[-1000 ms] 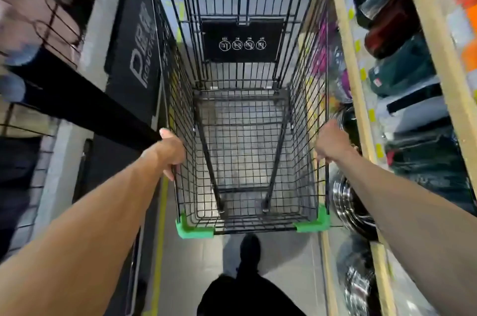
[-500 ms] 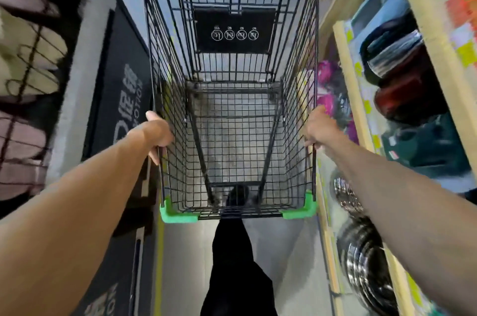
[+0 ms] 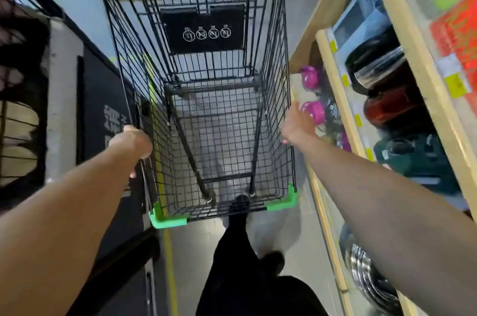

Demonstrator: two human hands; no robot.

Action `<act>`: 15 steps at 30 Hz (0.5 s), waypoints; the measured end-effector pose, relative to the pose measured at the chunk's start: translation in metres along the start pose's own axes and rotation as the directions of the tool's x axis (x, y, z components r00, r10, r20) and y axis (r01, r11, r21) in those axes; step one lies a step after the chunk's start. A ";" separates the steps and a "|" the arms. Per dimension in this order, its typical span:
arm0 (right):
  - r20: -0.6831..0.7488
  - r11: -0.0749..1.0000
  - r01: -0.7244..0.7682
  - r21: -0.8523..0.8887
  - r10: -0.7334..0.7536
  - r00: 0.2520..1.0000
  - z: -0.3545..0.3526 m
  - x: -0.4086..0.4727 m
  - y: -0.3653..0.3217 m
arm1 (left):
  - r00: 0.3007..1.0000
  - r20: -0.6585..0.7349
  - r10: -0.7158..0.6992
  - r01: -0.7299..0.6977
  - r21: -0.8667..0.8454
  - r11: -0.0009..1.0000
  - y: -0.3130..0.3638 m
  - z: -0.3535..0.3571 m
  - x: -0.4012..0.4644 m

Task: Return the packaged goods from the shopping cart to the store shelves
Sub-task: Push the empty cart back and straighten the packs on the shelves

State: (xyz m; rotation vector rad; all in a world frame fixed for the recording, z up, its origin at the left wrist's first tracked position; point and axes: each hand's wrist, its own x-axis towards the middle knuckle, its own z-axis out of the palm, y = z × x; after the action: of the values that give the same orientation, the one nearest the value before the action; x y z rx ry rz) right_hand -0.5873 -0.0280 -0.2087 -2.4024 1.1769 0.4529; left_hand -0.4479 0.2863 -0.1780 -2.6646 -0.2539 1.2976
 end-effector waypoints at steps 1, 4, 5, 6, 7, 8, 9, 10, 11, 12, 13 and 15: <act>-0.020 0.999 0.012 0.039 -0.012 1.000 -0.002 -0.008 0.005 | 0.999 -0.049 0.003 -0.001 0.042 0.999 0.002 -0.005 -0.012; -0.120 0.987 0.012 0.162 0.007 0.993 -0.026 -0.038 0.019 | 0.987 0.005 0.158 -0.147 0.399 0.905 0.029 -0.019 -0.052; -0.124 0.973 0.018 0.231 0.012 0.992 -0.038 -0.048 0.024 | 0.970 0.089 0.228 -0.243 0.451 0.859 0.045 -0.019 -0.064; -0.135 0.959 0.030 0.283 0.009 0.991 -0.050 -0.056 0.031 | 0.947 0.141 0.289 -0.322 0.379 0.868 0.066 -0.019 -0.073; -0.161 0.942 0.055 0.332 0.000 0.987 -0.062 -0.066 0.039 | 0.916 0.180 0.358 -0.394 0.253 0.883 0.091 -0.016 -0.086; -0.194 0.922 0.075 0.380 0.000 0.981 -0.070 -0.078 0.049 | 0.869 0.210 0.448 -0.478 0.121 0.870 0.116 -0.008 -0.097; -0.241 0.894 0.087 0.440 0.025 0.970 -0.086 -0.095 0.067 | 0.800 0.204 0.565 -0.585 0.049 0.810 0.148 0.002 -0.126; -0.283 0.867 0.110 0.486 0.038 0.958 -0.089 -0.105 0.073 | 0.734 0.172 0.657 -0.668 0.008 0.744 0.168 0.012 -0.139; -0.333 0.836 0.122 0.535 0.076 0.940 -0.097 -0.119 0.089 | 0.647 0.083 0.758 -0.761 0.014 0.648 0.194 0.025 -0.164; -0.379 0.804 0.130 0.580 0.126 0.917 -0.103 -0.134 0.107 | 0.540 -0.037 0.841 -0.839 0.055 0.541 0.214 0.042 -0.188; -0.418 0.772 0.134 0.622 0.182 0.890 -0.112 -0.148 0.127 | 0.442 -0.144 0.886 -0.888 0.072 0.455 0.231 0.059 -0.215; -0.504 0.703 0.166 0.691 0.304 0.809 -0.131 -0.183 0.176 | 0.285 -0.247 0.926 -0.952 0.035 0.303 0.260 0.092 -0.271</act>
State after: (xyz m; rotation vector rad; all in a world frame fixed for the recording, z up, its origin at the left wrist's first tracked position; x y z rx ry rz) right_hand -0.8223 -0.0699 -0.0524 -1.7999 1.3553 -0.7085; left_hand -0.6652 -0.0207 -0.0856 -3.0313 1.6329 1.0858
